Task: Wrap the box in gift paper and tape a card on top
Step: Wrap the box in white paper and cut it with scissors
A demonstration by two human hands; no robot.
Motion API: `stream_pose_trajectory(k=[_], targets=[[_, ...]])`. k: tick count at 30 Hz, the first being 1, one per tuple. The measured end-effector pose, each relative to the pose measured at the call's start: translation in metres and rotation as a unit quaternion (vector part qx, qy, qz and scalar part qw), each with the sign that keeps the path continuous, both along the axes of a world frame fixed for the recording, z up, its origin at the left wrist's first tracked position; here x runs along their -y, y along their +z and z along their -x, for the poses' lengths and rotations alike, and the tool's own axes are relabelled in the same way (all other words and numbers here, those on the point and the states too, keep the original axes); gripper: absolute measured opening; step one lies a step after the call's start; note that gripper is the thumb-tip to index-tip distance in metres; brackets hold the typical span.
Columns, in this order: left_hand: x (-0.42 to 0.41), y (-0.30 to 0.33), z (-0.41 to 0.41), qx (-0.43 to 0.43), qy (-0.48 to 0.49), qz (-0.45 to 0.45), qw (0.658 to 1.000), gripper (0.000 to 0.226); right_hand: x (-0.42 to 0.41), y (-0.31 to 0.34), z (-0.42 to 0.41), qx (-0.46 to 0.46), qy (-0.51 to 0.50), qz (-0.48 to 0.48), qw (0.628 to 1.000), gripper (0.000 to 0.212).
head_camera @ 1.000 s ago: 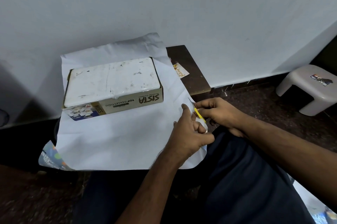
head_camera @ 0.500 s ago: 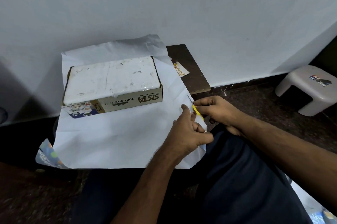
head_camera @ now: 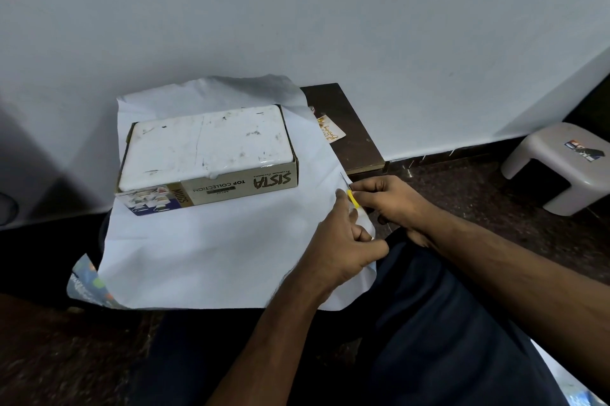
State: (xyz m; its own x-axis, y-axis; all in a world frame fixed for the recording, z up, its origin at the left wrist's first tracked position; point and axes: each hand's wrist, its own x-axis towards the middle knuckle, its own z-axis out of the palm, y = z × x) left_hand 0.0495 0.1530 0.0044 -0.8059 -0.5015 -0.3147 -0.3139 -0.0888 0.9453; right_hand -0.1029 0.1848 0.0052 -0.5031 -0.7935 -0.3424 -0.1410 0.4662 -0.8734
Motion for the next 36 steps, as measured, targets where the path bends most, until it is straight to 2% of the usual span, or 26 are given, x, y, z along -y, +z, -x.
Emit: stream_pose_trajectory(k=[7, 11, 14, 23, 26, 29, 31, 34, 36], targets=[[0.001, -0.007, -0.001, 0.023, -0.038, 0.039, 0.998, 0.111, 0.001, -0.007, 0.006, -0.022, 0.011, -0.036, 0.999, 0.018], [0.003, -0.016, -0.001, 0.046, -0.066, 0.032, 0.996, 0.114, 0.0, -0.01, 0.009, 0.037, 0.033, -0.064, 0.997, 0.014], [0.004, -0.018, -0.001, 0.06, -0.073, 0.029, 0.995, 0.113, -0.001, -0.012, 0.009, 0.062, 0.028, -0.06, 0.996, 0.014], [0.002, -0.013, -0.001, 0.075, -0.06, 0.047, 0.994, 0.108, -0.003, -0.014, 0.012, 0.054, 0.031, -0.042, 0.997, 0.018], [-0.001, -0.002, -0.006, 0.085, -0.049, 0.085, 0.992, 0.109, -0.003, -0.013, 0.01, 0.045, 0.031, -0.041, 0.998, 0.016], [-0.007, 0.007, -0.011, 0.119, -0.055, 0.16, 0.978, 0.112, -0.003, -0.012, 0.009, 0.037, 0.033, -0.044, 0.998, 0.017], [-0.012, 0.016, -0.011, 0.161, -0.082, 0.217, 0.959, 0.1, -0.002, -0.012, 0.009, 0.042, 0.024, -0.041, 0.998, 0.016], [-0.017, 0.027, -0.011, 0.181, -0.089, 0.273, 0.941, 0.045, -0.001, -0.013, 0.01, 0.046, 0.017, -0.039, 0.998, 0.016], [-0.017, 0.027, -0.011, 0.178, -0.07, 0.266, 0.945, 0.037, -0.001, -0.015, 0.011, 0.038, 0.028, -0.042, 0.998, 0.018]])
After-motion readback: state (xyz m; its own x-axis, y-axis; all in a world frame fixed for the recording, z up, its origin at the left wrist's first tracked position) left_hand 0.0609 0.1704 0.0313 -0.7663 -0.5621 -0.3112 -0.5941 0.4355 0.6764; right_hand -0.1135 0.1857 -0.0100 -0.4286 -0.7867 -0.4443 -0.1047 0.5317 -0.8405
